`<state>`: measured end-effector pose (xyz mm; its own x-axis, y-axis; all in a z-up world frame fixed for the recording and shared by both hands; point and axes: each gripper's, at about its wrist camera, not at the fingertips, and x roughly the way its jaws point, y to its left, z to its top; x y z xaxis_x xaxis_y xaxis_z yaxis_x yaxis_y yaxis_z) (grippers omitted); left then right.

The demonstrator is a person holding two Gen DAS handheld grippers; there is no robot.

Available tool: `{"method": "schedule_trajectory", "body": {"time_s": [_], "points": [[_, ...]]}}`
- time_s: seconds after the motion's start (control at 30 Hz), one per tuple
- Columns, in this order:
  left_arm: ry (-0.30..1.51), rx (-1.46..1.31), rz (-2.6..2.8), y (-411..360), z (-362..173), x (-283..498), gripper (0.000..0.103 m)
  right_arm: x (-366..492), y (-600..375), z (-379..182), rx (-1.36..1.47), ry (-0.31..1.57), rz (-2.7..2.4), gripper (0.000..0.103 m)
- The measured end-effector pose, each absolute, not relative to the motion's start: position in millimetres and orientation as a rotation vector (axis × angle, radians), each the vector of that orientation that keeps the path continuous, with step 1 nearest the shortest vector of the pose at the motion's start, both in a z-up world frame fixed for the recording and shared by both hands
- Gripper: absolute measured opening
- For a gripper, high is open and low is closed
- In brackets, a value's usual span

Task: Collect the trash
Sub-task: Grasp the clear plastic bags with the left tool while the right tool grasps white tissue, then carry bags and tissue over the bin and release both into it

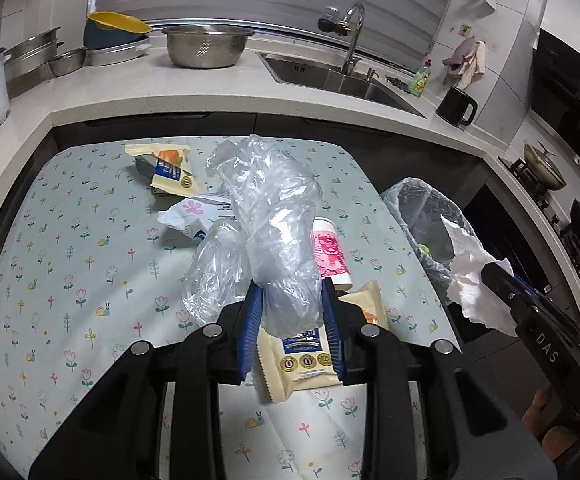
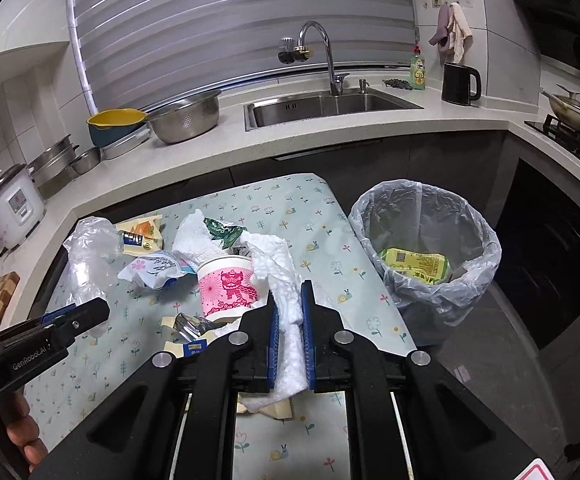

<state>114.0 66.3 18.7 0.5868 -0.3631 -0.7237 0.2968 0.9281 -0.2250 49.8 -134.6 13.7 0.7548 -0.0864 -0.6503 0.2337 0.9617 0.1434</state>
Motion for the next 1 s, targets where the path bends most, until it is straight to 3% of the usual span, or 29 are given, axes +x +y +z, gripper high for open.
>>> {"method": "schedule_trajectory", "body": {"time_s": [1.0], "points": [[0.891, 0.080, -0.586, -72.6, 15.6, 116.0, 0.029, 25.8, -225.5, -3.6, 0.338, 0.674, -0.303, 0.010]]}}
